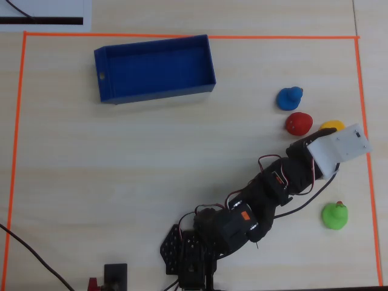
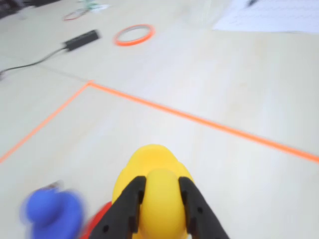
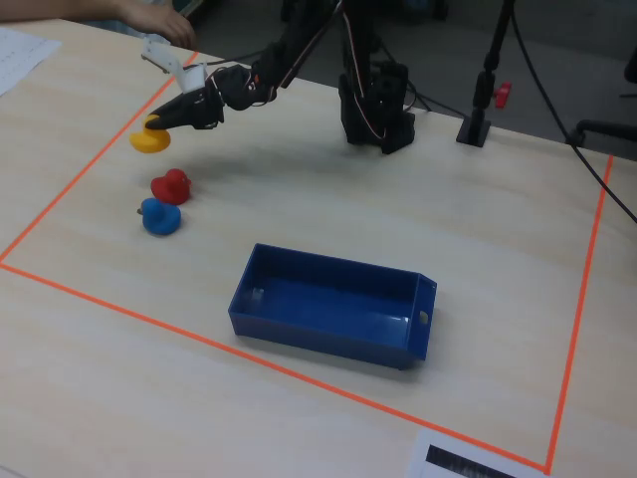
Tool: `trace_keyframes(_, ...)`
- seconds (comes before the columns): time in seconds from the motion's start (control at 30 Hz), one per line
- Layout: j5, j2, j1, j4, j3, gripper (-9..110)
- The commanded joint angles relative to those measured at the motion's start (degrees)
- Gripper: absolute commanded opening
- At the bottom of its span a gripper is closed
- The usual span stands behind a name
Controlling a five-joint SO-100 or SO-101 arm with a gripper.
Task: Grasp yellow duck and put it into box.
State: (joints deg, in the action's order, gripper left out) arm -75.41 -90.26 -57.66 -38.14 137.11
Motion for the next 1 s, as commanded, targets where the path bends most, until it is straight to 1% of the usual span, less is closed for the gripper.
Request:
trace_keyframes(0.0, 4.2, -14.6, 5.3, 8.8, 2.5, 0)
trace_keyframes(0.13, 9.2, -25.3, 13.7, 17.5, 3.3, 0)
trace_keyframes(0.3, 15.3, -35.2, 24.8, 30.3, 0.4, 0)
trace_keyframes(0.47, 17.6, -43.6, 38.0, 40.1, -0.4, 0)
trace_keyframes(0.63, 18.8, -51.2, 50.8, 47.7, 2.7, 0)
trace_keyframes(0.73, 19.4, -51.9, 56.0, 50.3, 3.4, 0)
trace_keyframes(0.83, 20.6, -49.8, 58.9, 52.1, 2.2, 0)
trace_keyframes(0.97, 23.0, -39.6, 61.1, 54.2, -6.4, 0)
